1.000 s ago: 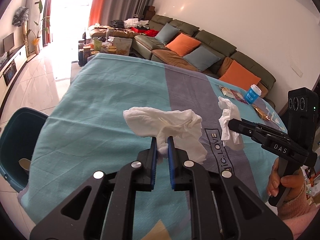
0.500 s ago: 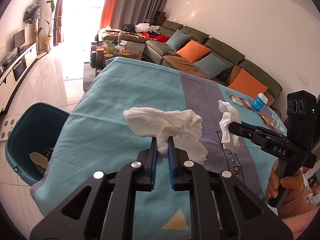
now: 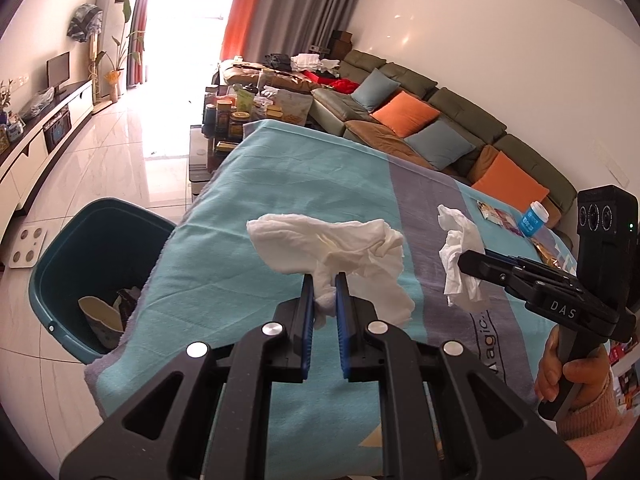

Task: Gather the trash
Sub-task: 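Carry both white tissues over the teal bin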

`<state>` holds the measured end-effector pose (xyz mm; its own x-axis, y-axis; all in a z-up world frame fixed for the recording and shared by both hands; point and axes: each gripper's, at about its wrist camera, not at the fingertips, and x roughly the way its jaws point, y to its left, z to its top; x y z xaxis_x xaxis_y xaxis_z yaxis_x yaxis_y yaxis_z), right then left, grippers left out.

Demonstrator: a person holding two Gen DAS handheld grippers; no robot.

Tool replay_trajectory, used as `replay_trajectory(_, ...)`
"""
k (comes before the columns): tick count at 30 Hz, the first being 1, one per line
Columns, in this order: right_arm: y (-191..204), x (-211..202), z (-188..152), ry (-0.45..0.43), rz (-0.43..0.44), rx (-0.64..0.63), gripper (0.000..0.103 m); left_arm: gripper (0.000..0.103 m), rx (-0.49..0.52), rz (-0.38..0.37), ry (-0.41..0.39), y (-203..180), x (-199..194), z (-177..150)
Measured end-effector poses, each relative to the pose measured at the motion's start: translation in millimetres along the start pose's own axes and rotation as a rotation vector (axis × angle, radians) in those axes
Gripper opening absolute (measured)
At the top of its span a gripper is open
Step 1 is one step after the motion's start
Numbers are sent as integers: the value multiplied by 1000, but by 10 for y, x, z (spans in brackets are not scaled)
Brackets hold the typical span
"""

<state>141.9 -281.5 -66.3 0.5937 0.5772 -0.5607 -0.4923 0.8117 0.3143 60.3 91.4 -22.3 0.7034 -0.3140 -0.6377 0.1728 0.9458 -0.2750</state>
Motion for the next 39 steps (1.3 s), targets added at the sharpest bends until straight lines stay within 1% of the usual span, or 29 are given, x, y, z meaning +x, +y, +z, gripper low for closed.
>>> replay_trajectory(20,331,235,121,28,81,-55,17,11,-62,60,-37,294,-150,26)
replay_trajectory(39,751,647,285,77,152,-132,17,11,-142,140,-71,742,-312,12)
